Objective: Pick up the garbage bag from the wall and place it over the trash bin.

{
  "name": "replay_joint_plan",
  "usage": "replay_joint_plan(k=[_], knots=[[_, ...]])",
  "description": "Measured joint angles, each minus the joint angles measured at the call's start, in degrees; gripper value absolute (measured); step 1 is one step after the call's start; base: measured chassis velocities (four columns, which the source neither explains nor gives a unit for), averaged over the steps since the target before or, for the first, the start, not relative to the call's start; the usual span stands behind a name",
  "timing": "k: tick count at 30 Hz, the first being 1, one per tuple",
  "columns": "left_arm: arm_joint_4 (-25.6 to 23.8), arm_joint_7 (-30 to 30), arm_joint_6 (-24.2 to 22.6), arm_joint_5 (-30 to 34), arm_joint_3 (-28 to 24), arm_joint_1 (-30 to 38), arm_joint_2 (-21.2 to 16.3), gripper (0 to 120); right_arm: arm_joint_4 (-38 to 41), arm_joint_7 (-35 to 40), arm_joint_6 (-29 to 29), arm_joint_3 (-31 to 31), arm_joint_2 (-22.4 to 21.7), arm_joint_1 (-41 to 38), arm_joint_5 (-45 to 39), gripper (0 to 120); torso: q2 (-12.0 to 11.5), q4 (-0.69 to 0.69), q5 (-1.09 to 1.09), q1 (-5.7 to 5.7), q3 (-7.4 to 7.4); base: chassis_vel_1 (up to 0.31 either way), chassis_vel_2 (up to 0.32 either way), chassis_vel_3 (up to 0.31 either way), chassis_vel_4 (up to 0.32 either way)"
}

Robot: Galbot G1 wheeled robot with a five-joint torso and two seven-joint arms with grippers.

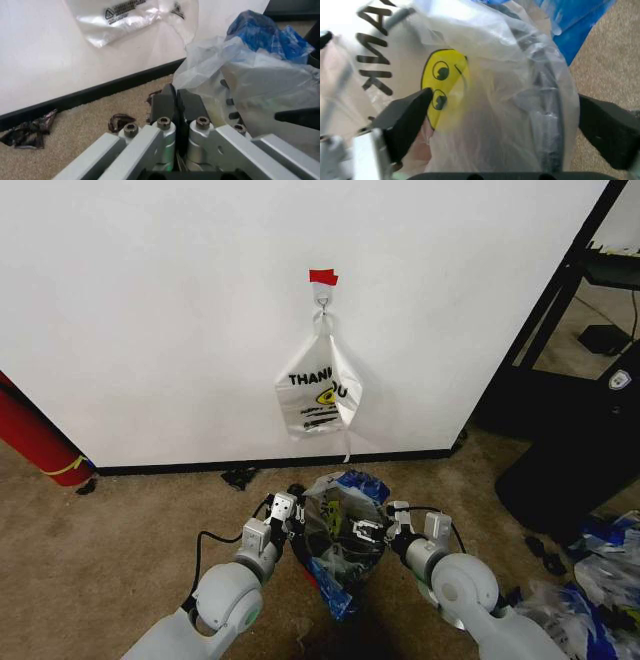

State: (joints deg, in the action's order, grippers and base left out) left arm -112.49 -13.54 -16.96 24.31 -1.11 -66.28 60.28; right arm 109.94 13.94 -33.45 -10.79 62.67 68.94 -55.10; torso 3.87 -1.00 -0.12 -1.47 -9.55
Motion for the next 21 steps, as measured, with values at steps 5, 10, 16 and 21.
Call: replay_joint_plan(k=[5,10,16,21], knots=[[-0.01,-0.01,0.0,-0.21,-0.07,-0.15,0.2,0,-0.38,1.46,-2.64,-0.62,0.49,-0.67,-1.77,72,0.0,0.0,0.0,0.0,0.0,0.0,0.0,0.0,0.0],[-0.12,-0.03,0.01,-0.32,-0.08,-0.45,0.12,0,0.2,2.92,-3.74,-1.12,0.67,-0.35,-2.69,55,0.0,0.01,0.01,0.0,0.0,0.0,0.0,0.0,0.0],[-0.24,-0.03,0.06,-0.45,-0.09,-0.6,0.24,0,1.08,3.74,-3.19,-1.68,0.67,1.1,-2.44,34,0.0,0.0,0.0,0.0,0.0,0.0,0.0,0.0,0.0],[-1.49,-0.04,0.26,-0.6,-0.1,-1.67,0.43,0,2.67,6.27,0.73,-2.14,0.97,3.23,-2.34,13,0.0,0.0,0.01,0.0,0.0,0.0,0.0,0.0,0.0]])
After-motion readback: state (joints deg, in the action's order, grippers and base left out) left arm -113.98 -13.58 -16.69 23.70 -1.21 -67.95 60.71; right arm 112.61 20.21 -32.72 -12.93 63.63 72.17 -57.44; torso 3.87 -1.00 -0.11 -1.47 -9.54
